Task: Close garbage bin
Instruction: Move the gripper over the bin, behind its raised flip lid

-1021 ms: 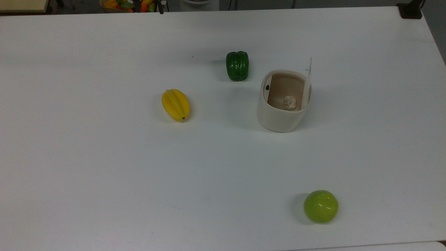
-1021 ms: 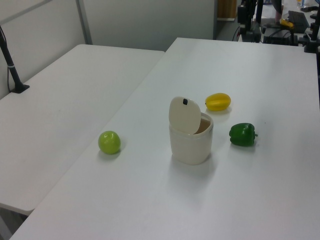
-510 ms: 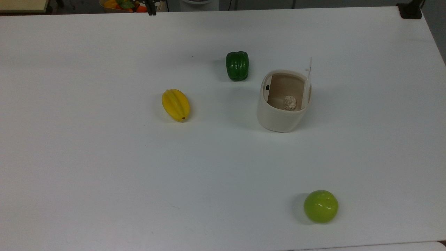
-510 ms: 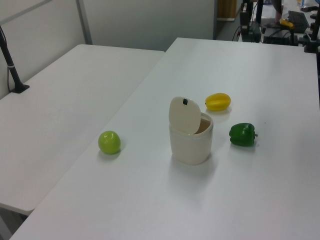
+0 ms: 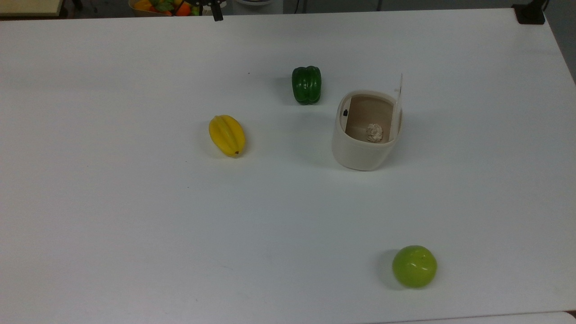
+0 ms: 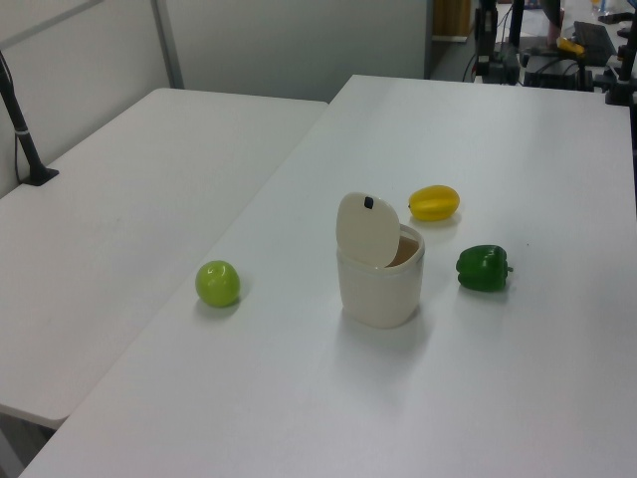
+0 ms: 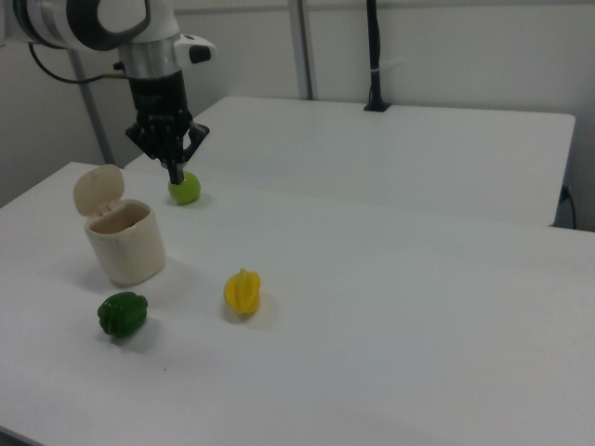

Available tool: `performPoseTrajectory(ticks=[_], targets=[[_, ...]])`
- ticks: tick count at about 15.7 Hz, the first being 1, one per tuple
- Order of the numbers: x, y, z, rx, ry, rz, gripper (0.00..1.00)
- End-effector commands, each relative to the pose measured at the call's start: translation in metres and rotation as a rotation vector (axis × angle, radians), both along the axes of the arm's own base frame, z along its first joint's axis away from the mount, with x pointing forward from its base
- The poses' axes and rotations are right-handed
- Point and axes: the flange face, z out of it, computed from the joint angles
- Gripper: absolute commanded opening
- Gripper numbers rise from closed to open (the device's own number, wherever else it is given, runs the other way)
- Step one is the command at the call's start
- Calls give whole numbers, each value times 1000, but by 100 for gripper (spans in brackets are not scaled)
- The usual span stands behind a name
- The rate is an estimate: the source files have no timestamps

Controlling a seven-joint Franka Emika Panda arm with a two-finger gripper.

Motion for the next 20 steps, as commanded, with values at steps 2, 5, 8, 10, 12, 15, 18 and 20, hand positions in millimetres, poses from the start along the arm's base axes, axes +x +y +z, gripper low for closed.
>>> performPoseTrajectory(ticks=[2,5,8,10,12,15,18,20], targets=[[-3,21,8,19,-33,104,0],[-3,42,6,20,-32,155,0],[-3,57,10,24,-64,224,0],[-3,69,10,33,-73,272,0],[-3,81,6,36,-69,329,0],[-6,105,4,37,-65,390,0],[-9,134,-4,38,-51,457,0],[-7,153,-19,35,-26,488,0]])
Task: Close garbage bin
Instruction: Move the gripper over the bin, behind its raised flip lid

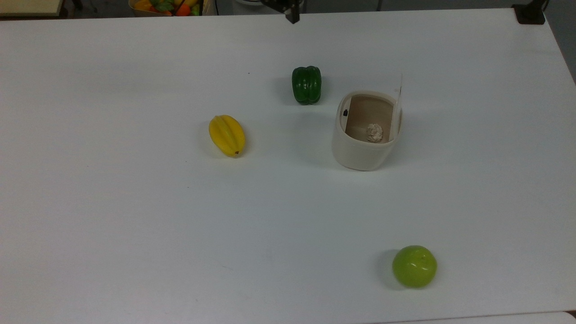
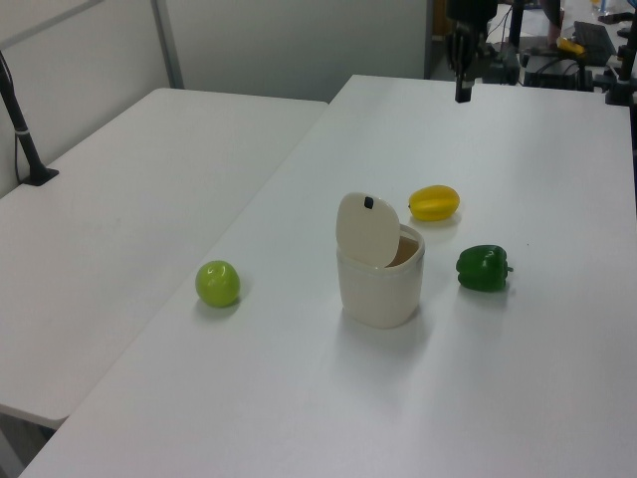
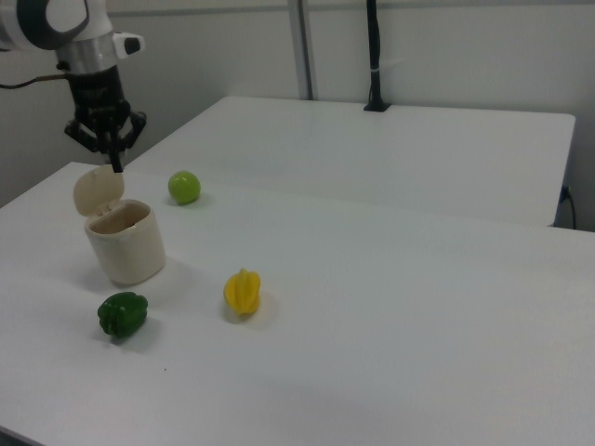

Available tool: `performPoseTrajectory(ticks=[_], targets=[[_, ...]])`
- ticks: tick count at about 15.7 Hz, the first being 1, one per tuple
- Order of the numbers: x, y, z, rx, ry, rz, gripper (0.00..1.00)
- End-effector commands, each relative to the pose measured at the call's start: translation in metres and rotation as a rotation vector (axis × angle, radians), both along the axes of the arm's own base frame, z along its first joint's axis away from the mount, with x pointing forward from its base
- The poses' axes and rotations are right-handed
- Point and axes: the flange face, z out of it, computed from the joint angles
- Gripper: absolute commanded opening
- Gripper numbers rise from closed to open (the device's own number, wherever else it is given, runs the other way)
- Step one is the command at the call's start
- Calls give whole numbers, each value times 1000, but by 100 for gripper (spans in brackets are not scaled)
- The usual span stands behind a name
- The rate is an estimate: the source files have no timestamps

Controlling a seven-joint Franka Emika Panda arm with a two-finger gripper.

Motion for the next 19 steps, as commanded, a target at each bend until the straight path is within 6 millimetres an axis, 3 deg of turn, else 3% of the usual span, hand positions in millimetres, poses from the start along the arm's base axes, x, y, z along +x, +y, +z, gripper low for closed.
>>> performPoseTrajectory(ticks=[1,5,12,14,19], targets=[[5,33,-26,2,22,78,0],[15,75,-42,8,-50,117,0],[24,96,-37,17,-151,164,0],[26,109,-38,8,-192,208,0],[30,114,-33,-29,-265,370,0]])
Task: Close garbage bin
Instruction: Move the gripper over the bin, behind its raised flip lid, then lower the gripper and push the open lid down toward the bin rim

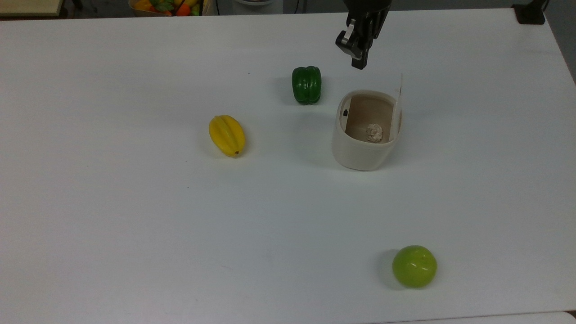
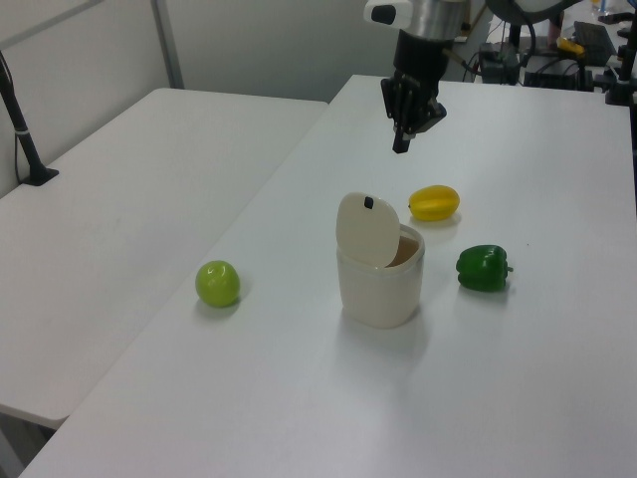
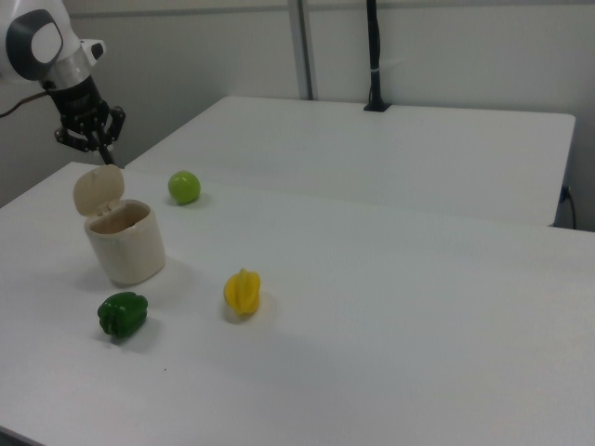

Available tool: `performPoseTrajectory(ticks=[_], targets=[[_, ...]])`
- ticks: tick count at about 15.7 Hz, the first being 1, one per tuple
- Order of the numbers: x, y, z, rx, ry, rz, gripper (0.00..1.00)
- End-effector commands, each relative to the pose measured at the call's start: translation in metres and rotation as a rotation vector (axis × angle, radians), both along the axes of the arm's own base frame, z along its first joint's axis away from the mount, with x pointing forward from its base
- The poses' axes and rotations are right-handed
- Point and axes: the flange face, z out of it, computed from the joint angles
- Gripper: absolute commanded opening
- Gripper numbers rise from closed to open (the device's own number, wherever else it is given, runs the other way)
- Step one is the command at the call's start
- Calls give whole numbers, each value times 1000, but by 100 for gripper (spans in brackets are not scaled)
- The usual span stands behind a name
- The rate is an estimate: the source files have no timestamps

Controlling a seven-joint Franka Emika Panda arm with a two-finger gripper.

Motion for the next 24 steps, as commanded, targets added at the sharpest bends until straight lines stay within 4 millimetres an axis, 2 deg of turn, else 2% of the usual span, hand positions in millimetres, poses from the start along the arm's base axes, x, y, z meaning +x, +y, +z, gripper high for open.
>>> performPoseTrajectory(ticks=[1,5,6,9,15,20,24], targets=[[3,5,3,-26,-57,121,0],[6,25,-12,-27,-70,174,0],[3,38,-17,-30,-72,196,0],[6,47,-26,-22,-78,194,0],[10,52,-18,-3,-133,196,0],[0,73,-19,-5,-138,232,0],[1,80,-19,8,-161,239,0]])
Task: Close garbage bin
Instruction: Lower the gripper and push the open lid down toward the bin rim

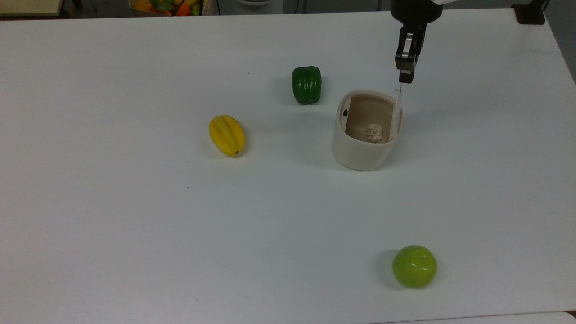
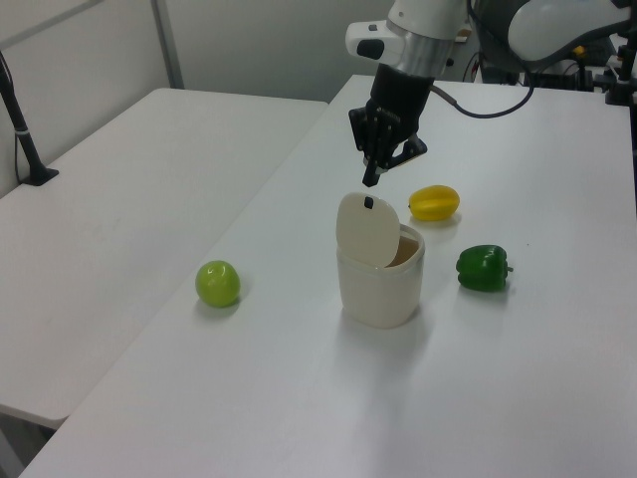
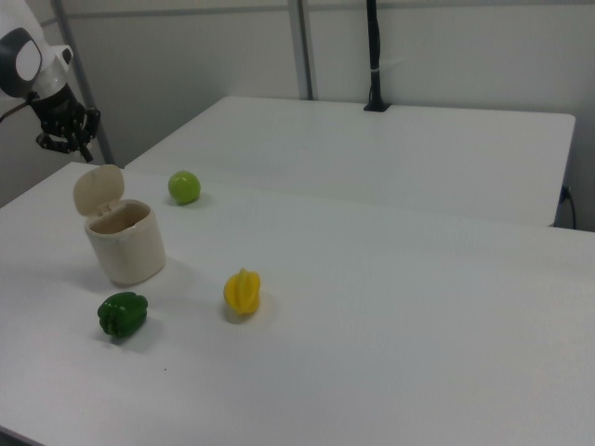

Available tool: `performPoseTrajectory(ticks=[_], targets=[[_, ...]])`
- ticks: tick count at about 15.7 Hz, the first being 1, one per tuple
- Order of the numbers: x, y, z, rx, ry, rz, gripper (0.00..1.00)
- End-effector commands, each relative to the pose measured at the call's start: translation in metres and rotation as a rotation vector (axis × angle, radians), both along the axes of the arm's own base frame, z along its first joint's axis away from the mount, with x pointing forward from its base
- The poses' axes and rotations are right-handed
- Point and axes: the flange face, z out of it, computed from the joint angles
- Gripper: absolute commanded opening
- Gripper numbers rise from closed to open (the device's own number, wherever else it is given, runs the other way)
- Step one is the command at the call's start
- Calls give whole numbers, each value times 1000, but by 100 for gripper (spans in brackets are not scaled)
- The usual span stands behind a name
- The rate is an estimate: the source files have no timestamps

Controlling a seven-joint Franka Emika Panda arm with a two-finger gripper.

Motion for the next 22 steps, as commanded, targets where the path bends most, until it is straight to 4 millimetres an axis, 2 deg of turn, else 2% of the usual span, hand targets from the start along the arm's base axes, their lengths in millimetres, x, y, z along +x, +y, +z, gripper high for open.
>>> performPoseTrajectory(ticks=[1,2,4,7,10,13,17,22], targets=[[3,14,-8,-1,-43,22,0],[3,23,-15,-1,-41,32,0],[5,26,-22,-11,-52,39,0],[11,28,-33,-20,-59,41,0],[12,26,-34,-30,-59,41,0],[12,20,-34,-37,-52,37,0],[11,15,-47,-60,-12,31,0],[15,-6,-51,-91,37,8,0]])
